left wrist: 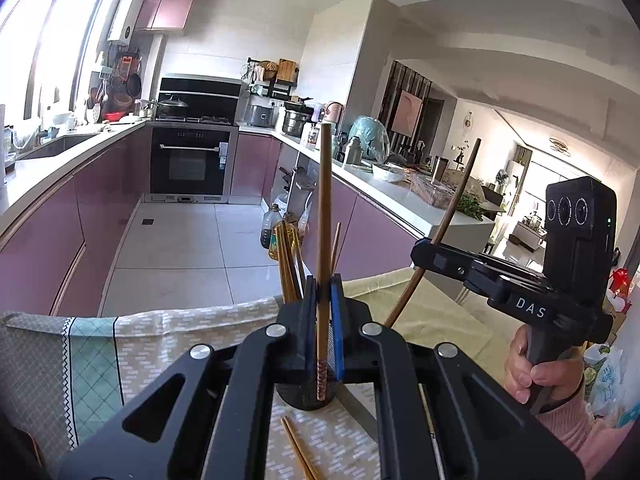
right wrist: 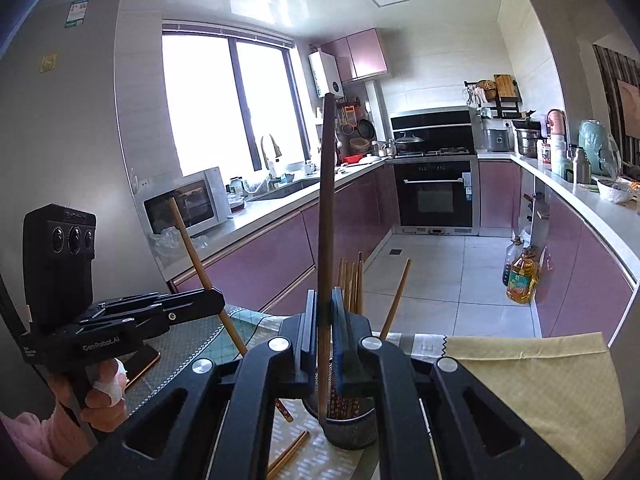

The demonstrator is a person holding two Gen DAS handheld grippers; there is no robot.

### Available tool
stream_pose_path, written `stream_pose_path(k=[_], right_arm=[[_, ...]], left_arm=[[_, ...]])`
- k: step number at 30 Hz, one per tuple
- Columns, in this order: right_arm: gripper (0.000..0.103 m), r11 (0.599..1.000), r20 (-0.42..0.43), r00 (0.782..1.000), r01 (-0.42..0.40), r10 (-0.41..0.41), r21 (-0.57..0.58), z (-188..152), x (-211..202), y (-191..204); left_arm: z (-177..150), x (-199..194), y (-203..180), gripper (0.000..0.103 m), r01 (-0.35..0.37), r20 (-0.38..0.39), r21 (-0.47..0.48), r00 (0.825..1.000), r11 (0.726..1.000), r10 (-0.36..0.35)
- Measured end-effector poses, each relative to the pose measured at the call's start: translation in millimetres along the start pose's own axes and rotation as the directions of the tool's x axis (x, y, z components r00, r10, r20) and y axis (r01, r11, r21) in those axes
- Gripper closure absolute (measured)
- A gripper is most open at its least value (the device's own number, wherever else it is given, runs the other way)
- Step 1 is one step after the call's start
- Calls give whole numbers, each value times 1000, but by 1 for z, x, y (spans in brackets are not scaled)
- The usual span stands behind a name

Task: Organize utensils
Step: 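Lower the chopsticks into the mesh cup and open both grippers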

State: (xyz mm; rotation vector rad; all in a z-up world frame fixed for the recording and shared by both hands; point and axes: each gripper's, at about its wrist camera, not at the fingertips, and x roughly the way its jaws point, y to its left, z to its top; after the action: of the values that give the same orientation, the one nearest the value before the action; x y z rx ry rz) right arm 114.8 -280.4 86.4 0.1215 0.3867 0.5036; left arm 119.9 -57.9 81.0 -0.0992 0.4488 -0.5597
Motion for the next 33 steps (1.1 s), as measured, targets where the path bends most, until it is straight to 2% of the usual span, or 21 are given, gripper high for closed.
stream_pose_path(k=[9, 20, 29, 33], right_arm=[[97, 1000, -8, 1000, 19, -19, 5, 5, 19, -7], [97, 999, -114, 993, 34, -32, 19, -11, 54, -15], [97, 999, -245, 969, 40, -33, 26, -33, 83, -19], [97, 998, -257, 966, 47, -36, 39, -37, 91, -22]], left_arm=[[11, 20, -11, 96, -26, 5, 22, 1000, 999, 26], [-8, 56, -5, 96, -45, -114, 61, 992, 997, 52], [-21, 80, 1, 95, -31, -217, 75, 975, 997, 47], [-21, 90, 4, 95, -39, -237, 70, 970, 997, 54]])
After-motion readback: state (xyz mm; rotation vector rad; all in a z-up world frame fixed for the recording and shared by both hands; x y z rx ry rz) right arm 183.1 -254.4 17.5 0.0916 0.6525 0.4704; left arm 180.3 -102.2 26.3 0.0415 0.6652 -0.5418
